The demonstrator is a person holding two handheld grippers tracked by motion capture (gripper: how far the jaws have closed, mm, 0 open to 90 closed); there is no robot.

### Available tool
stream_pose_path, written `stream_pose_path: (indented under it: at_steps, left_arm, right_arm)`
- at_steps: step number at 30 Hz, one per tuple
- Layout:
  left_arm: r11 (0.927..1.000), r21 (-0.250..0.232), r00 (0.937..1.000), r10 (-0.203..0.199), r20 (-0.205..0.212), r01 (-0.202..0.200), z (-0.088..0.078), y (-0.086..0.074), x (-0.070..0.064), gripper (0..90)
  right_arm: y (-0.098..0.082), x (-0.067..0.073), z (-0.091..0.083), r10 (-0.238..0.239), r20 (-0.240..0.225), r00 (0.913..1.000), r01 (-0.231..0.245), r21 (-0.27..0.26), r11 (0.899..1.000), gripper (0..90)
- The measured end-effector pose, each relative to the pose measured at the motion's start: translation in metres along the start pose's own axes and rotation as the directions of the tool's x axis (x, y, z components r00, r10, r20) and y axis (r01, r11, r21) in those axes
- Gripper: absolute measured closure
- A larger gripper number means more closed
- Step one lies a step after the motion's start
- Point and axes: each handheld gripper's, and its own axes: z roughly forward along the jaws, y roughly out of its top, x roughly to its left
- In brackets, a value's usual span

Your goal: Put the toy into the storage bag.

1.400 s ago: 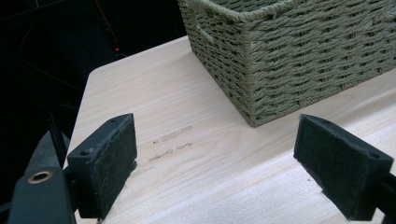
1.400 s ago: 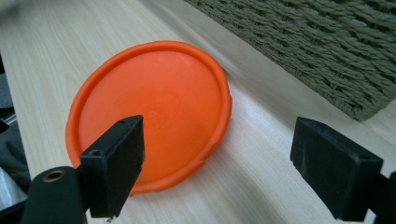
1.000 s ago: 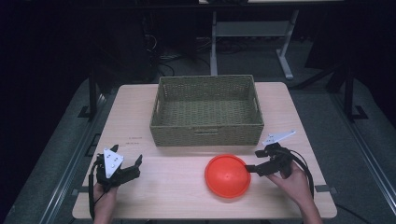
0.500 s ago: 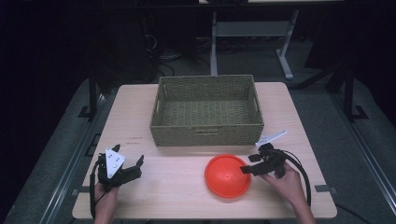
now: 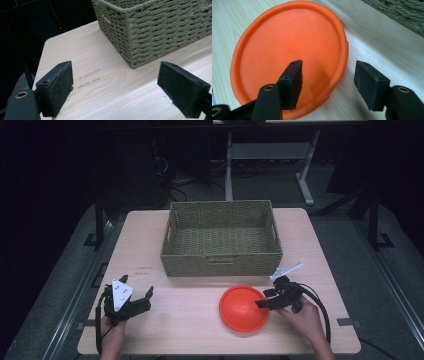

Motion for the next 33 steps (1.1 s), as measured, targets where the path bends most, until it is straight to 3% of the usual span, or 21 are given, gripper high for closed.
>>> stream_pose_path:
  at_steps: [5,15,17,24,33]
  left_arm:
    - [1.0000,0.002,1.0000,-0.004,0.003,0.004,0.001,0.000,-0.001,12.7]
    - [1.0000,0.002,1.0000,0.008,0.005,-0.008,0.001,0.001,-0.001,12.7]
    - [1.0000,0.002,0.9999,0.008,0.006,-0.008,0.002,0.001,-0.002,12.7]
    - [1.0000,0.002,1.0000,-0.005,0.000,0.005,0.001,0.000,0.000,12.7]
    - [1.0000,-0.001,0.9999,-0.007,-0.009,0.007,0.000,0.000,0.000,12.7]
  right_arm:
    - [-0.002,0.000,0.004,-0.013,-0.007,0.9999,0.013,0.021,1.000,45.0]
    - [-0.002,-0.002,0.005,0.006,-0.007,1.0000,-0.006,0.018,1.000,59.4]
    - [-0.002,-0.004,0.001,0.022,-0.019,0.9996,-0.022,-0.009,1.000,67.0]
    - [0.000,0.000,-0.012,0.053,-0.037,0.9979,-0.054,-0.026,0.998,76.3]
    - [0.012,0.016,-0.029,0.015,-0.033,0.9993,-0.017,-0.052,0.999,82.0]
